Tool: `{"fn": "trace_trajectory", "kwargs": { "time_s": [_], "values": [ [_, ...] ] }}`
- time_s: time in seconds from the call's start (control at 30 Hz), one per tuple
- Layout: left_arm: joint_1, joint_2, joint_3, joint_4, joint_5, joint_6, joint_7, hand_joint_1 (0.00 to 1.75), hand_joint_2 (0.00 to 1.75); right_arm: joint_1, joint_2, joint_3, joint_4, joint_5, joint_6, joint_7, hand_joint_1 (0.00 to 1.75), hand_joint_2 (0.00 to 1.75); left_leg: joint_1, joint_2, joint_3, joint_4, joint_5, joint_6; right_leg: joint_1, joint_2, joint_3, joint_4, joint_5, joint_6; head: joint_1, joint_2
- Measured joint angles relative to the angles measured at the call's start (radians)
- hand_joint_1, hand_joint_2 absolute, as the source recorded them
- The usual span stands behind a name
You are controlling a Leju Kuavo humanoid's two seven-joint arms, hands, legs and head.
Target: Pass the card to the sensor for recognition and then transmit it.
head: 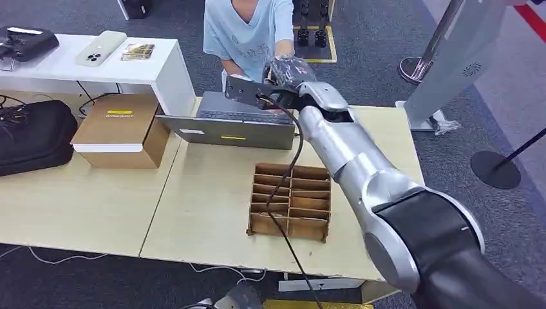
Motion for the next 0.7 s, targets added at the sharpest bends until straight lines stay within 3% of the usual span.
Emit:
{"fn": "trace_trajectory", "kwargs": {
  "time_s": [0.03,0.07,0.1,0.13,0.5,0.7],
  "values": [
    [0.0,0.0,-0.001,0.0,0.008,0.003,0.0,0.0,0.0,0.0,0.002,0.002,0.0,0.0,0.0,0.0,1.75,1.75,0.0,0.0,0.0,0.0,0.0,0.0,0.0,0.0,0.0,0.0,0.0,0.0,0.0,0.0],
    [-0.001,0.0,-0.002,0.0,0.019,0.005,0.004,0.0,0.0,0.0,0.002,0.005,0.0,0.0,0.001,-0.001,1.34,1.75,0.0,0.0,0.0,0.0,0.0,0.0,0.0,0.0,0.0,0.0,0.0,0.0,0.0,0.0],
    [-0.001,0.0,-0.003,0.0,0.033,0.005,0.011,0.0,0.0,0.0,0.003,0.006,0.0,0.0,0.001,-0.002,1.34,1.75,0.0,0.0,0.0,0.0,0.0,0.0,0.0,0.0,0.0,0.0,0.0,0.0,0.0,0.0],
    [-0.001,0.0,-0.003,0.0,0.047,0.005,0.019,0.0,0.0,0.0,0.003,0.008,0.0,-0.001,0.002,-0.002,0.0,1.75,0.0,0.0,0.0,0.0,0.0,0.0,0.0,0.0,0.0,0.0,0.0,0.0,0.0,0.0],
    [-0.003,0.0,-0.013,0.0,0.11,0.017,0.027,0.0,0.0,0.0,0.008,0.012,0.0,-0.045,-0.001,-0.008,0.0,1.75,0.0,0.0,0.0,0.0,0.0,0.0,0.0,0.0,0.0,0.0,0.0,0.0,0.0,0.0],
    [-0.009,-0.002,-0.035,0.0,0.12,0.019,0.027,0.0,0.0,0.003,0.011,-0.046,-0.023,-0.232,-0.039,-0.139,0.0,1.75,0.0,0.0,0.0,0.0,0.0,0.0,0.0,0.0,0.0,0.0,0.0,0.0,0.0,0.0]
  ]
}}
